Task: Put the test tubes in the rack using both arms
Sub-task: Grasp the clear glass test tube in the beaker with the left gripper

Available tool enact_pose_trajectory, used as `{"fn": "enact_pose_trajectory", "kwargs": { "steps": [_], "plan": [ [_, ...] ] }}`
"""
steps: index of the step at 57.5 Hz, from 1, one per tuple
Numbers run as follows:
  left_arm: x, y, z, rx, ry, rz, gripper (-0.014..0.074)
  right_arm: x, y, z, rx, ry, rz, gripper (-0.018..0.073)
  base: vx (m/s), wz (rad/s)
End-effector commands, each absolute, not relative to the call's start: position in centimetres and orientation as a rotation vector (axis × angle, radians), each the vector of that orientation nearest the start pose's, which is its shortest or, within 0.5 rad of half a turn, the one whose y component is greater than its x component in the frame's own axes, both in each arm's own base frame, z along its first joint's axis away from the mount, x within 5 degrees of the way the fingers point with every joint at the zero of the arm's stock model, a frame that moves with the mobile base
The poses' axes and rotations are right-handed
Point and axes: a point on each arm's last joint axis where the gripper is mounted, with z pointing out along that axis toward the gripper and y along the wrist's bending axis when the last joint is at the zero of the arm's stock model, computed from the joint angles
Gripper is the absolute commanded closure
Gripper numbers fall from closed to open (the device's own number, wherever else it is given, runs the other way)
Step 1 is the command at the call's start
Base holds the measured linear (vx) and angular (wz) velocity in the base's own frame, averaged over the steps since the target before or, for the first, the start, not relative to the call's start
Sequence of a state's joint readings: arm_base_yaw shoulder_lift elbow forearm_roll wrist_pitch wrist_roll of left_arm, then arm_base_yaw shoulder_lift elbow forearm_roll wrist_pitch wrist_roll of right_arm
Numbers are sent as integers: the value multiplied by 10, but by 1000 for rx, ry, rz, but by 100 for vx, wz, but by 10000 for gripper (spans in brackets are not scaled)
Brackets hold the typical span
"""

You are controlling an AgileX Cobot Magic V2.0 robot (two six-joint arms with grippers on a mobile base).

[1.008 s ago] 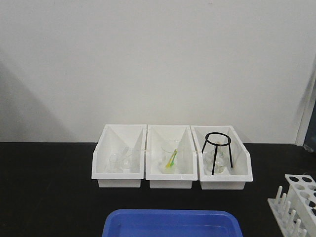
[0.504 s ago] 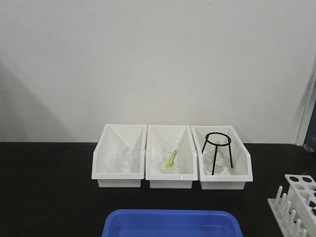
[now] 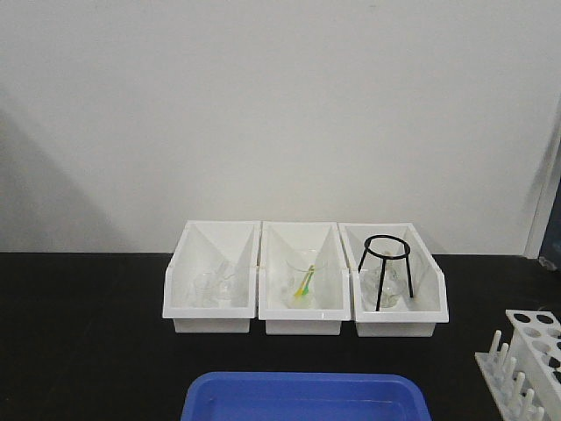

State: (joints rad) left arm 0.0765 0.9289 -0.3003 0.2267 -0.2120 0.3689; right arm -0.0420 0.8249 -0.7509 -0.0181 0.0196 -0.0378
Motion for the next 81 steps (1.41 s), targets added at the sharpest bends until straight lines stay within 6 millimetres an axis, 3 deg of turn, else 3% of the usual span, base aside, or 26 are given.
{"fn": "enact_pose_trajectory", "kwargs": {
  "steps": [1, 37, 55, 81],
  "plan": [
    [187, 12, 245, 488, 1717, 427, 52, 176, -8, 401, -29, 1460, -103, 134, 0, 0],
    [246, 30, 226, 390, 1716, 551, 52, 176, -7, 399, -49, 1474, -117, 152, 0, 0],
    [251, 31, 216, 308, 1754, 471, 52, 176, -7, 399, -49, 1472, -117, 152, 0, 0],
    [257, 28, 209, 353, 1726, 464, 60, 176, -7, 400, -49, 1469, -117, 152, 0, 0]
  ]
}}
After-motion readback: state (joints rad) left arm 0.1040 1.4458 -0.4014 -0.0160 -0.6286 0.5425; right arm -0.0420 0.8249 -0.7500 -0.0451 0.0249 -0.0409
